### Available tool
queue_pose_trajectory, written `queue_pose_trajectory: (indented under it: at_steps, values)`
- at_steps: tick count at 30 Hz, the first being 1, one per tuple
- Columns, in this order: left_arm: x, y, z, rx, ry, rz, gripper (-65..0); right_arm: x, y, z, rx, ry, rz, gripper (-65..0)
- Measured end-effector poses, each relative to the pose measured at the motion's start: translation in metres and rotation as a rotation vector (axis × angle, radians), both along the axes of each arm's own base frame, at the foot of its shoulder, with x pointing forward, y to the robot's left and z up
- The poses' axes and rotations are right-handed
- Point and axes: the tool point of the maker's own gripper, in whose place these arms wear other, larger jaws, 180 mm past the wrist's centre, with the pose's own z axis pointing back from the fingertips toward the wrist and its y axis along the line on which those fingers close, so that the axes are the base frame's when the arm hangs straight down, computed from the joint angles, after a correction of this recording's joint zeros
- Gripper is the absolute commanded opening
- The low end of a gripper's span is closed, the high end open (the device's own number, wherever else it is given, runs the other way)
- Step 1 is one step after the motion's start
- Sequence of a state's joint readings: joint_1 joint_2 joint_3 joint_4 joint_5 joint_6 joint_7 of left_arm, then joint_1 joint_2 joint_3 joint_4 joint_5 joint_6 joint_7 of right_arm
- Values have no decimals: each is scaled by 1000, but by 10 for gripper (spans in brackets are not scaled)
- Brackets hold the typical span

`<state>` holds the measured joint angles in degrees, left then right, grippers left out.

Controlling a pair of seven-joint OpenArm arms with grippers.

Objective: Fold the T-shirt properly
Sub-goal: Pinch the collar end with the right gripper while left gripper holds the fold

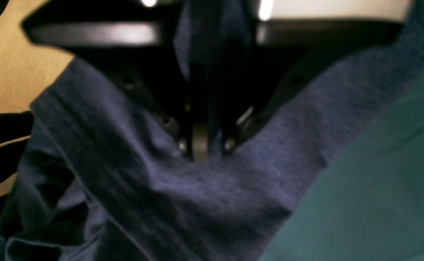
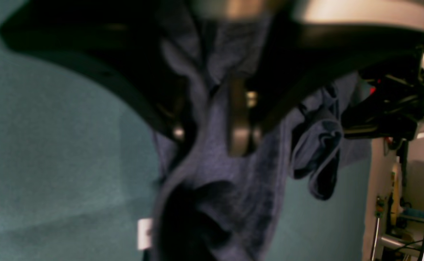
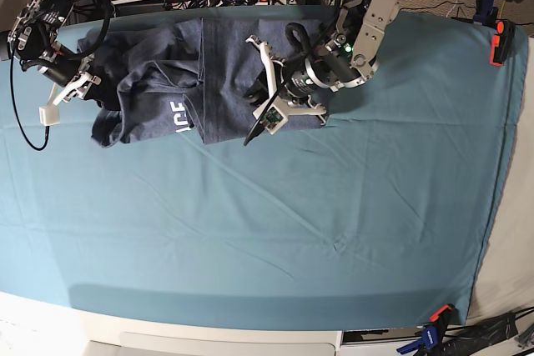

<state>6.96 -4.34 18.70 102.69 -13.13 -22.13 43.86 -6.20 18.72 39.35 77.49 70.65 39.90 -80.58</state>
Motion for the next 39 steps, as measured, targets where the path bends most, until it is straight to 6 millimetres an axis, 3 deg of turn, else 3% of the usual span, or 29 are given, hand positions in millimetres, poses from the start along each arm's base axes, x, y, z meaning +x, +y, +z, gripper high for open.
queue_pose_trajectory:
  at_steps: [4,9,15,18,23,31,39]
  values:
    - [0,0,0,0,0,0,-567,0,0,0,0,0,0,-650]
    - [1,0,1,0,-2,0,-567,0,0,1,3,-3,0,-650]
    - [8,8,-1,50,-7,-12,-567,11,10,29,129,-127,-9,-650]
    - [9,22,-4,78,-10,-1,-567,12,11,31,140,-137,-9,-650]
    - [19,55,-8,138,-12,46,-567,12,15,30,164,-145,-13,-650]
    - [31,138,-3,230,-22,169,-567,10,32,23,221,-144,-24,-650]
    - [22,198,5,251,-9,278,-567,9,41,21,224,-140,-5,-650]
